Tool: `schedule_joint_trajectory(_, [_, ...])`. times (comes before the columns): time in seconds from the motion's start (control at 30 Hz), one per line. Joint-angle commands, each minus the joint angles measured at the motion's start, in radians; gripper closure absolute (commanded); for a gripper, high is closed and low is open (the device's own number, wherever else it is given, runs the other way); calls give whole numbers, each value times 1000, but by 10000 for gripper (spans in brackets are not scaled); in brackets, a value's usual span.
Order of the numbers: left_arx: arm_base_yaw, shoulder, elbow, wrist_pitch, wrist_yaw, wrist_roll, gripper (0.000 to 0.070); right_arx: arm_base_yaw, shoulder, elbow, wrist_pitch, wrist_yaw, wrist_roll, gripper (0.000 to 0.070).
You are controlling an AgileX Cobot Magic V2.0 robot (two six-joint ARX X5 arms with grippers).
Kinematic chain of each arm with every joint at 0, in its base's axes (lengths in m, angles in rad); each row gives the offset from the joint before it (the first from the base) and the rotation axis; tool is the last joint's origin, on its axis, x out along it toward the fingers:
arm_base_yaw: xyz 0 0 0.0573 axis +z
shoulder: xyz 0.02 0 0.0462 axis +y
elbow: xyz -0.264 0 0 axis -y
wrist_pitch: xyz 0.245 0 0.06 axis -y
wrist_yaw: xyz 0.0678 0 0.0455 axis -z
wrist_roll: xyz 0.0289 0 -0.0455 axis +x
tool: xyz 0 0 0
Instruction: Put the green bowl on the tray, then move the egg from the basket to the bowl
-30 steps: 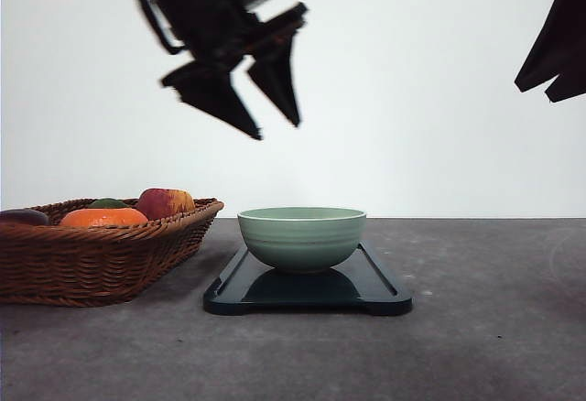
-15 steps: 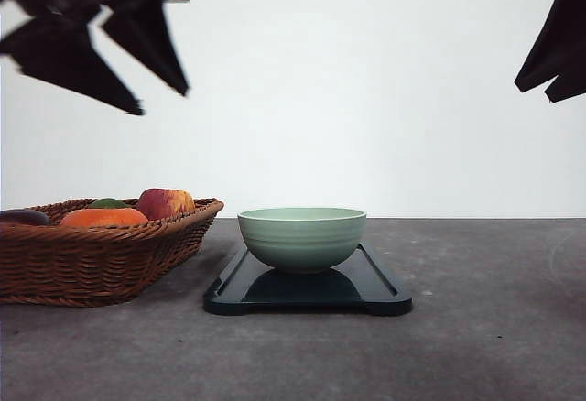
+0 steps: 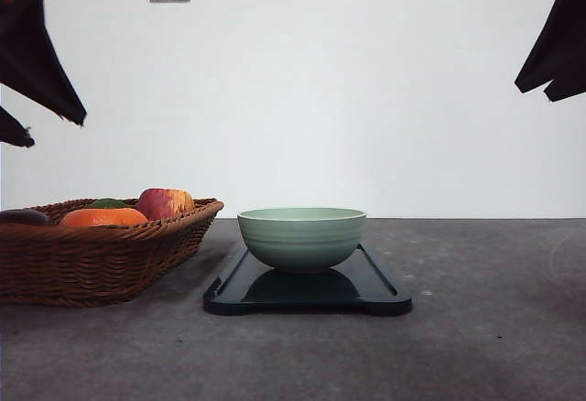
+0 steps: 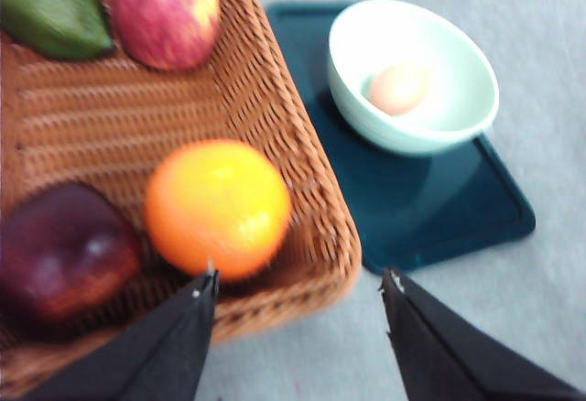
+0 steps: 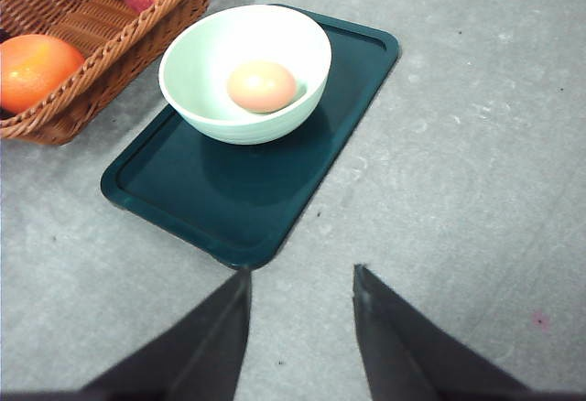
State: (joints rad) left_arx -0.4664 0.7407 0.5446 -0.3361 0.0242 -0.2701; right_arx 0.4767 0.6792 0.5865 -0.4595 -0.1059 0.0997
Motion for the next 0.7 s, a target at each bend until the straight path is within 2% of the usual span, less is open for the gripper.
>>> schedule_joint_trajectory(0.0, [8, -1, 6, 34, -4, 34, 352, 6, 6, 8, 10, -1, -15, 491])
schedule_joint_trajectory(0.2, [29, -4, 6, 39, -2, 41, 364, 6, 5, 8, 9, 1, -14, 496])
schedule_joint_trajectory(0.23, [28, -4, 6, 37, -2, 42, 399, 6, 5, 8, 9, 2, -14, 511])
schedule_joint_trajectory(0.3, [28, -4, 6, 38, -2, 43, 639, 6, 5, 8, 11, 2, -11, 688])
schedule_joint_trajectory(0.37, [28, -4, 7, 41, -2, 44, 690, 6, 5, 8, 13, 1, -10, 686])
schedule_joint_trajectory(0.67, [28, -4, 7, 39, -2, 45, 700, 6, -2, 8, 4, -18, -9, 685])
